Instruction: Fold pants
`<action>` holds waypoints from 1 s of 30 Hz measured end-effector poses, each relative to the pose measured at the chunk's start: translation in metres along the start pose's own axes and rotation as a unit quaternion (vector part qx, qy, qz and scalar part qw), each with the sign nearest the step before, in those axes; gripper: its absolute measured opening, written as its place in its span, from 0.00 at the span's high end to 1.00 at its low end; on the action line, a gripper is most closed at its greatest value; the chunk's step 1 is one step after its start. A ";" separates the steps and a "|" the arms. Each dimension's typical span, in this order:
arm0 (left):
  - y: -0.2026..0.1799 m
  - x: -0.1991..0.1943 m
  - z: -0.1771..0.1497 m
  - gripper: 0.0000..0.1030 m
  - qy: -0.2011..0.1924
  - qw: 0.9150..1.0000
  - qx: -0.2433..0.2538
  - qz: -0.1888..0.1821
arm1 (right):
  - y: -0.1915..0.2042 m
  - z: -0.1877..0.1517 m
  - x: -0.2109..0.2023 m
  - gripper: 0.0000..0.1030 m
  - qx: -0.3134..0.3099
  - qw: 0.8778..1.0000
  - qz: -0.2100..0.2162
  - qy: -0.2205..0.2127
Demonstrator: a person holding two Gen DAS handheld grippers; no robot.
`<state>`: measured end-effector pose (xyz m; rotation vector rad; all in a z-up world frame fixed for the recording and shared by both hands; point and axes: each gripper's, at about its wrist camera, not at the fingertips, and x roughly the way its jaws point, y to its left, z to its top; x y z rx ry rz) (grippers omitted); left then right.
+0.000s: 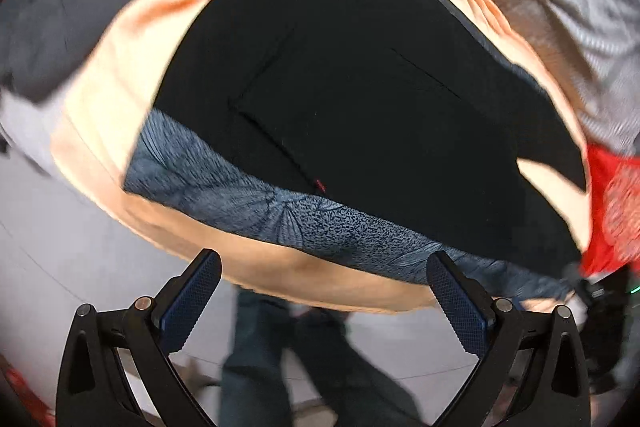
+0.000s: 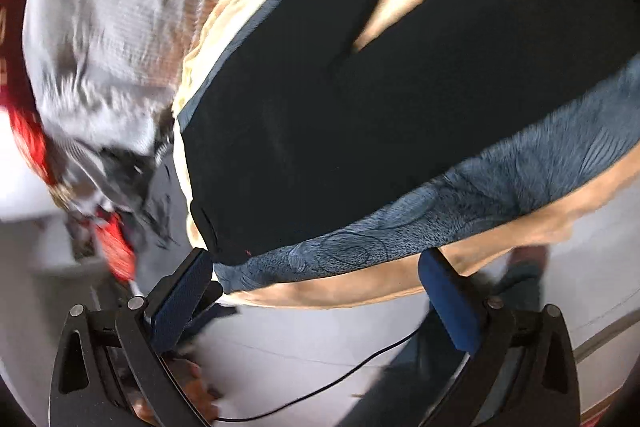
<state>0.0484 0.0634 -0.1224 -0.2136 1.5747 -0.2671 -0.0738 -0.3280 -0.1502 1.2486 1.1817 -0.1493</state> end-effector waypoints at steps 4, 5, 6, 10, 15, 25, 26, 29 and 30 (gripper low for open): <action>0.018 0.024 -0.005 0.14 0.022 0.999 -0.033 -0.031 | -0.035 -0.005 0.023 0.22 0.037 0.999 0.034 0.014; 0.020 0.027 -0.007 0.14 0.026 0.998 -0.039 -0.033 | -0.043 -0.005 0.031 0.26 0.046 0.998 0.044 0.019; 0.022 0.030 -0.008 0.14 0.026 0.998 -0.044 -0.037 | -0.051 -0.006 0.038 0.27 0.056 0.997 0.050 0.023; 0.023 0.034 -0.008 0.14 0.022 0.998 -0.045 -0.049 | -0.075 -0.005 0.051 0.27 0.075 0.994 0.073 0.018; 0.021 0.035 -0.006 0.14 0.020 0.998 -0.032 -0.052 | -0.097 -0.003 0.052 0.28 0.096 0.989 0.110 0.002; 0.019 0.034 -0.006 0.14 0.021 0.998 -0.020 -0.064 | -0.098 0.010 0.065 0.68 0.134 0.973 0.189 0.000; 0.021 0.033 -0.007 0.14 0.020 0.997 -0.024 -0.071 | -0.098 0.010 0.062 0.83 0.143 0.970 0.198 0.007; 0.026 0.029 -0.011 0.14 0.017 0.994 -0.043 -0.094 | -0.087 0.009 0.047 0.86 0.146 0.962 0.230 0.014; 0.028 0.029 -0.012 0.14 0.016 0.993 -0.053 -0.105 | -0.084 0.008 0.042 0.86 0.145 0.960 0.240 0.015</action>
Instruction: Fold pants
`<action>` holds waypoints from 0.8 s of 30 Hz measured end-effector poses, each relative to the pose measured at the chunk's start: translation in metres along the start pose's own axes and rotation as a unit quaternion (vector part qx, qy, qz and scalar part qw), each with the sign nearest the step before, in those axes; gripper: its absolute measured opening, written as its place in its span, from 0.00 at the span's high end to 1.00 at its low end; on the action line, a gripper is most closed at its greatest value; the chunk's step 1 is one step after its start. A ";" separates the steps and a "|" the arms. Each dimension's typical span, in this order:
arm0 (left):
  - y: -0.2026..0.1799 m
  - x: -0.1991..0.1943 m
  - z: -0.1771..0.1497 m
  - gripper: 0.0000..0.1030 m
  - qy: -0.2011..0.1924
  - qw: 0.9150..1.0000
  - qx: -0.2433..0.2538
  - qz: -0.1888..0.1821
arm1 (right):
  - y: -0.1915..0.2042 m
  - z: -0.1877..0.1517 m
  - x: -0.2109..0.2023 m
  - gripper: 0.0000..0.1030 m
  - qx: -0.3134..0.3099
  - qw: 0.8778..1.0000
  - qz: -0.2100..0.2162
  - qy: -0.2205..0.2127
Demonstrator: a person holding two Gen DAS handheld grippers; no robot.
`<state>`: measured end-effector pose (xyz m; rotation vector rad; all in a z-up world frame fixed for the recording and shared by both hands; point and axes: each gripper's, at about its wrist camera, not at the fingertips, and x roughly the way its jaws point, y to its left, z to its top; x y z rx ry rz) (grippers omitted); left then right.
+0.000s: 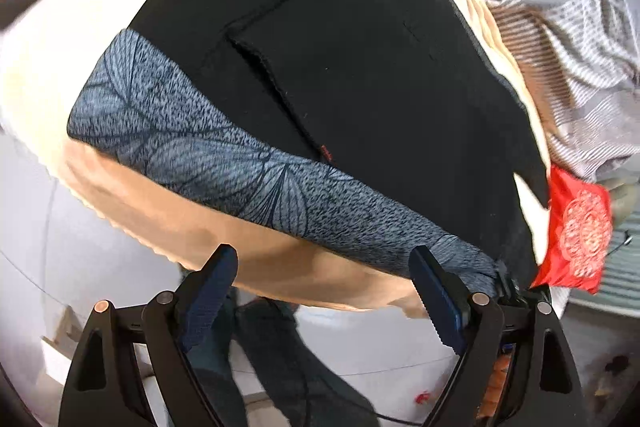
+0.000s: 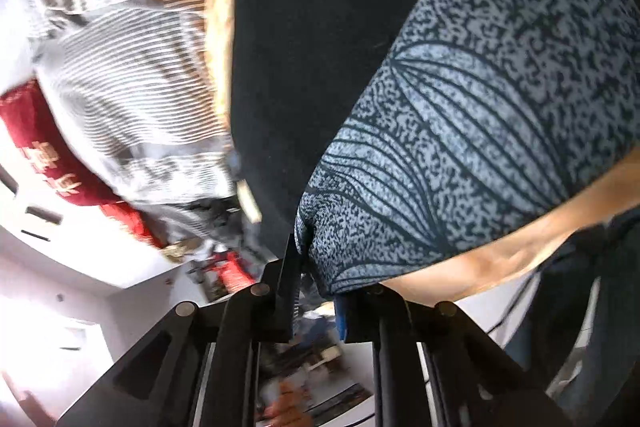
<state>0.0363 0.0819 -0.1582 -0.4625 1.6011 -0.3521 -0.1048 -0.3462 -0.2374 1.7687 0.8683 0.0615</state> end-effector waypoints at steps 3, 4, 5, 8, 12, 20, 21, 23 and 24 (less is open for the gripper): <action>0.006 -0.001 0.000 0.14 -0.004 0.999 -0.027 -0.029 | 0.022 -0.003 -0.007 0.86 -0.007 1.000 0.024 0.009; 0.007 -0.002 0.001 0.14 -0.008 0.998 -0.037 -0.040 | 0.027 -0.003 -0.008 0.86 -0.009 1.000 0.025 0.012; 0.008 -0.002 0.004 0.14 -0.015 0.998 -0.045 -0.050 | 0.032 -0.004 -0.010 0.87 -0.011 0.999 0.026 0.016; 0.009 -0.002 0.011 0.14 -0.028 0.996 -0.050 -0.062 | 0.041 -0.001 -0.011 0.88 -0.009 0.999 0.024 0.025; 0.018 0.001 0.024 0.14 -0.044 0.995 -0.065 -0.066 | 0.050 0.002 -0.008 0.88 -0.018 0.999 0.007 0.034; 0.010 -0.028 0.043 0.80 -0.066 0.996 -0.021 -0.054 | 0.062 0.000 -0.016 0.92 -0.028 0.999 -0.012 0.024; 0.005 -0.035 0.045 0.82 -0.068 0.996 -0.007 -0.049 | 0.070 0.001 -0.017 0.92 -0.033 0.999 -0.015 0.021; -0.009 -0.053 0.052 0.82 -0.075 0.996 0.023 -0.050 | 0.080 0.003 -0.020 0.93 -0.043 0.999 -0.016 0.018; -0.017 -0.061 0.055 0.82 -0.078 0.995 0.036 -0.050 | 0.091 0.005 -0.021 0.93 -0.052 0.998 -0.014 0.015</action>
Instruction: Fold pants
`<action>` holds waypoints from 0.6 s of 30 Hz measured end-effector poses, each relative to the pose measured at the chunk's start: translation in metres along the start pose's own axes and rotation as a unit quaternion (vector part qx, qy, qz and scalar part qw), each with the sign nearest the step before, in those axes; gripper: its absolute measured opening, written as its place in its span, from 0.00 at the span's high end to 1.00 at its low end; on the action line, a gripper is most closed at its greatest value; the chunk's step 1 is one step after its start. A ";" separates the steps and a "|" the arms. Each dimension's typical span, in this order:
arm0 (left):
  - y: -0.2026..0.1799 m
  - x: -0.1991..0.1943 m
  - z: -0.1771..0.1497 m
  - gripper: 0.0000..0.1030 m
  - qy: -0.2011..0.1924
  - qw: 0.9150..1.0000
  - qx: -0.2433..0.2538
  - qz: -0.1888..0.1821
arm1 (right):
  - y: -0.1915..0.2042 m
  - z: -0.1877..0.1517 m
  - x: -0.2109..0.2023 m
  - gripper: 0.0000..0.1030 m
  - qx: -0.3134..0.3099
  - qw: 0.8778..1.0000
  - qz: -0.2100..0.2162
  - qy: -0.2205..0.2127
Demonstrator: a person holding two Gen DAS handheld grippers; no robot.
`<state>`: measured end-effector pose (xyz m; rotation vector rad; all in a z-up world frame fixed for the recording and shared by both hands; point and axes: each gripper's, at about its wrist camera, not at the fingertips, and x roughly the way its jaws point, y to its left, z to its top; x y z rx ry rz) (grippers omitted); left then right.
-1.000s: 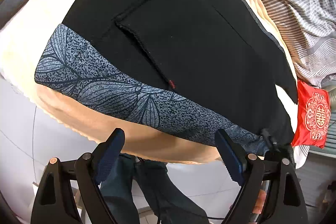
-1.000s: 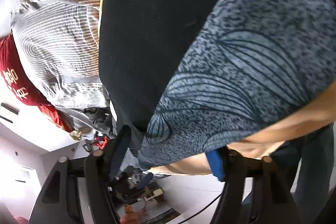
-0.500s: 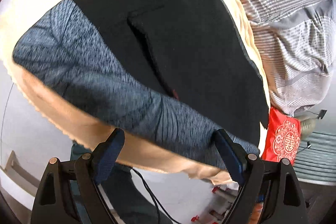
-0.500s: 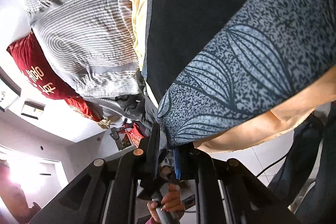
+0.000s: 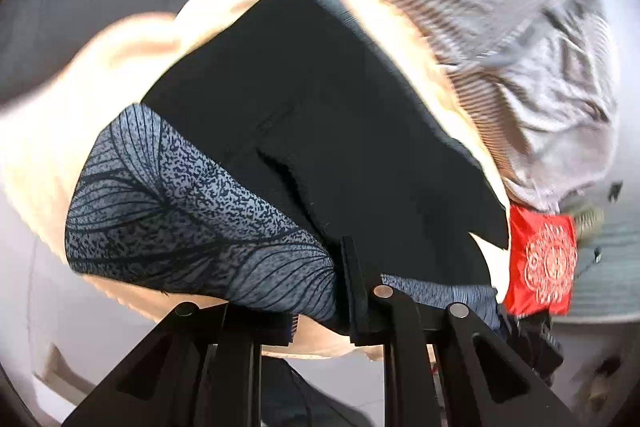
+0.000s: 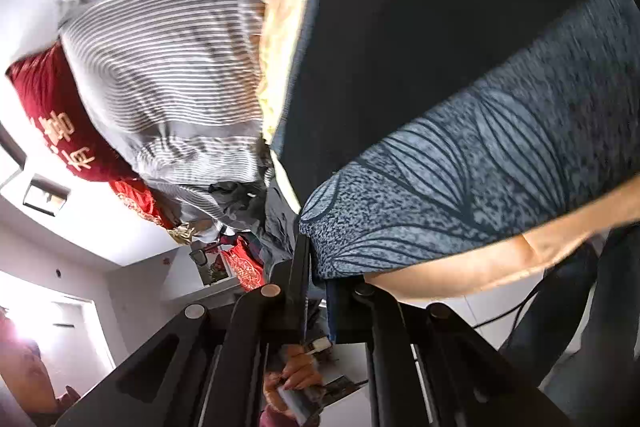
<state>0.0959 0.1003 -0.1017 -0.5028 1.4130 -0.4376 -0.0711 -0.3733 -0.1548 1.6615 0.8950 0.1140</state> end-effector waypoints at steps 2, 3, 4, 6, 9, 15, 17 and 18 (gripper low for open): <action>-0.020 -0.010 0.016 0.82 -0.007 1.000 0.023 -0.004 | 0.020 0.009 -0.002 0.93 -0.012 1.000 0.008 -0.005; -0.026 -0.013 0.024 0.82 -0.010 0.999 0.030 -0.005 | 0.027 0.013 -0.003 0.93 -0.018 1.000 0.010 -0.005; -0.034 -0.015 0.034 0.82 -0.013 0.999 0.035 -0.009 | 0.035 0.019 -0.003 0.93 -0.025 1.000 0.010 -0.004; -0.046 -0.013 0.054 0.82 -0.017 0.999 0.037 -0.015 | 0.054 0.037 -0.001 0.93 -0.038 0.999 0.009 0.000; -0.061 0.000 0.087 0.81 -0.026 0.999 0.043 -0.007 | 0.079 0.076 0.009 0.93 -0.055 0.998 0.006 0.015; -0.081 0.068 0.156 0.81 -0.047 0.998 0.025 0.045 | 0.099 0.171 0.066 0.93 -0.059 0.996 -0.017 0.057; -0.075 0.091 0.172 0.81 -0.047 0.997 0.017 0.064 | 0.095 0.200 0.087 0.93 -0.053 0.996 -0.034 0.070; -0.074 0.101 0.178 0.81 -0.047 0.996 0.012 0.072 | 0.090 0.216 0.100 0.93 -0.051 0.995 -0.050 0.076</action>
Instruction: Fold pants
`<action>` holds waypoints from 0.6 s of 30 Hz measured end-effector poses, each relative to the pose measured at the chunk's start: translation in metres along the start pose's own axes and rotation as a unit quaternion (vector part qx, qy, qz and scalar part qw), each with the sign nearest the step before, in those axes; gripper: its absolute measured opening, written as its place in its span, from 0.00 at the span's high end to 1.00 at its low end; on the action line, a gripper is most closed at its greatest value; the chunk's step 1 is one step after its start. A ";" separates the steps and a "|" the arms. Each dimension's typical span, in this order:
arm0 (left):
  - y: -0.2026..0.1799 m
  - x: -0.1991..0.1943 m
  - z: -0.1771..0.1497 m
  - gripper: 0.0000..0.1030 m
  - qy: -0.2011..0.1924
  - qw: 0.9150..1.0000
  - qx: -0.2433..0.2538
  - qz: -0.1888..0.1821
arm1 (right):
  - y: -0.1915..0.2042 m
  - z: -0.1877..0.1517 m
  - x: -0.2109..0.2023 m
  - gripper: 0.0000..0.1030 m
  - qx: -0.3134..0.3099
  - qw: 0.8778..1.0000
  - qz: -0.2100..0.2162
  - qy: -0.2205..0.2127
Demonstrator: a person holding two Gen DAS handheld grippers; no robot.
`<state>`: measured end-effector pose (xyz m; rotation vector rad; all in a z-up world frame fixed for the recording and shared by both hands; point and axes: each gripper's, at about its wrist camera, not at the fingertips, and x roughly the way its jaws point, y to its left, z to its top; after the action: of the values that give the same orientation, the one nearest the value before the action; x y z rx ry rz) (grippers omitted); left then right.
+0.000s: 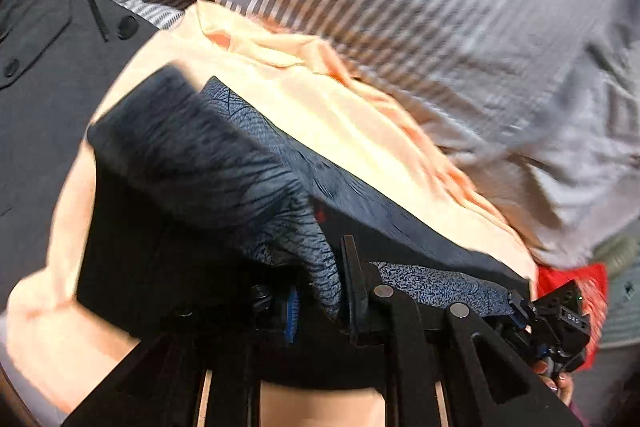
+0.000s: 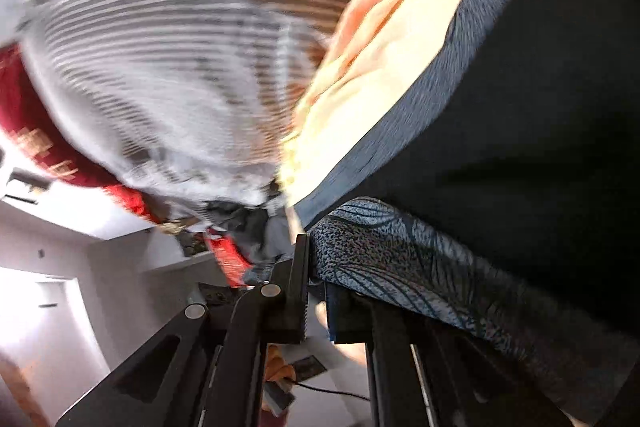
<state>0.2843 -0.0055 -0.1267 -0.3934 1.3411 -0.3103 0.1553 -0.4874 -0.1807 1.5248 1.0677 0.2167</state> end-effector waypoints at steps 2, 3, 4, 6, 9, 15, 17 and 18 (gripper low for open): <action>0.001 0.026 0.008 0.80 0.007 1.000 -0.013 0.018 | -0.010 0.024 0.015 0.92 0.004 1.000 -0.022 0.011; 0.001 0.035 0.012 0.79 0.009 0.999 -0.020 0.025 | -0.016 0.036 0.023 0.91 0.004 0.999 -0.039 0.014; 0.000 0.039 0.014 0.79 0.009 0.999 -0.025 0.028 | -0.020 0.043 0.028 0.90 0.004 0.999 -0.049 0.016; -0.001 0.040 0.016 0.77 0.012 0.999 -0.035 0.032 | -0.029 0.055 0.039 0.90 0.003 0.997 -0.068 0.025; -0.007 0.024 0.015 0.73 0.016 0.999 -0.030 0.025 | -0.035 0.061 0.046 0.90 0.009 0.997 -0.075 0.030; -0.018 -0.037 0.008 0.19 -0.069 0.994 0.000 0.090 | -0.028 0.064 0.048 0.65 0.003 0.995 -0.085 0.048; -0.021 -0.040 0.006 0.19 -0.065 0.992 0.009 0.112 | -0.012 0.062 0.040 0.37 -0.019 0.995 -0.091 0.046; -0.024 -0.036 0.003 0.19 -0.058 0.991 0.015 0.117 | 0.002 0.058 0.033 0.33 -0.045 0.994 -0.096 0.039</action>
<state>0.2804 -0.0111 -0.0834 -0.2215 1.2528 -0.1097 0.2128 -0.5037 -0.2094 1.3337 1.2427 0.1897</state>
